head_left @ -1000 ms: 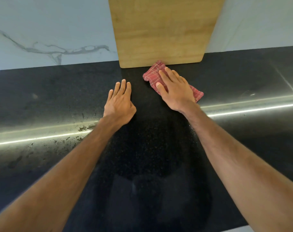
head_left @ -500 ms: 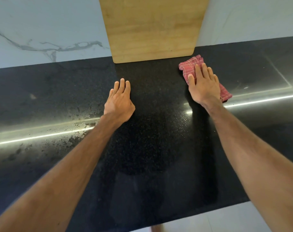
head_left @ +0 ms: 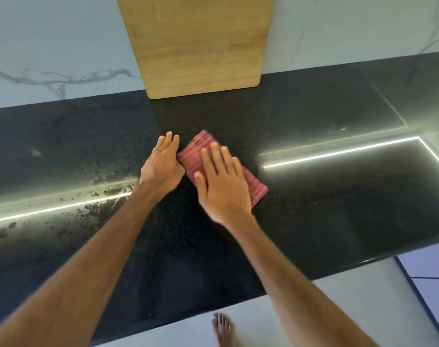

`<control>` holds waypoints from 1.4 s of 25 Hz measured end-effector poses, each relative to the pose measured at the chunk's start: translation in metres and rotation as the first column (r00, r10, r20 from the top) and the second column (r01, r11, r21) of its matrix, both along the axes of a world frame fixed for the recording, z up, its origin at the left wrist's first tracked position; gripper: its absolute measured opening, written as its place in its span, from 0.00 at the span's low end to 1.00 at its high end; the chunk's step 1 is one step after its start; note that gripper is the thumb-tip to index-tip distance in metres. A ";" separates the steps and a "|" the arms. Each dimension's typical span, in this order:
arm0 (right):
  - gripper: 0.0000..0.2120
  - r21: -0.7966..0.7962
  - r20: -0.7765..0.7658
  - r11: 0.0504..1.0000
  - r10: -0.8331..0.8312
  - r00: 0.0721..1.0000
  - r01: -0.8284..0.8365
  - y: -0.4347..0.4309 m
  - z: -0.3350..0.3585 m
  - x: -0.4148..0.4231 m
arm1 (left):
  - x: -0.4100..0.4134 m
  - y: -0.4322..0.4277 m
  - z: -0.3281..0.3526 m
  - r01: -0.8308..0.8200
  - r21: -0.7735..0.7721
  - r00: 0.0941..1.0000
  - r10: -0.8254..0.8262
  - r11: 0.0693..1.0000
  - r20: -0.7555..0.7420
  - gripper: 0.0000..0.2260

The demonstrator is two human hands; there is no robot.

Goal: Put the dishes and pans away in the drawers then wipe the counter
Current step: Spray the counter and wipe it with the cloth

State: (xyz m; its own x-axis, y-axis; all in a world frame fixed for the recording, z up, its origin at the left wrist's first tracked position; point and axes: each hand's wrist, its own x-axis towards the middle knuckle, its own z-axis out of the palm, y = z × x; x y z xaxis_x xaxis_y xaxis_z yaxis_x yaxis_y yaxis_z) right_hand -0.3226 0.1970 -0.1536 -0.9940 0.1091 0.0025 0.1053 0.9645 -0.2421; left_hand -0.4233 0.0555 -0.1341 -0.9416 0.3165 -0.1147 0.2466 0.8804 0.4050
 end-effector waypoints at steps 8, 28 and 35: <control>0.31 0.021 -0.040 0.998 -0.062 0.997 0.063 0.093 -0.001 0.048 | 0.074 0.011 -0.011 0.042 0.039 0.998 -0.040 0.998 -0.054 0.33; 0.35 0.060 -0.024 0.997 -0.047 0.999 0.049 0.052 -0.004 0.190 | 0.229 0.003 0.002 0.185 0.075 0.983 -0.184 0.980 -0.026 0.26; 0.34 0.131 -0.032 0.990 -0.055 0.998 0.059 0.149 -0.007 0.182 | 0.209 0.091 -0.003 0.309 -0.026 0.950 -0.310 0.951 -0.042 0.26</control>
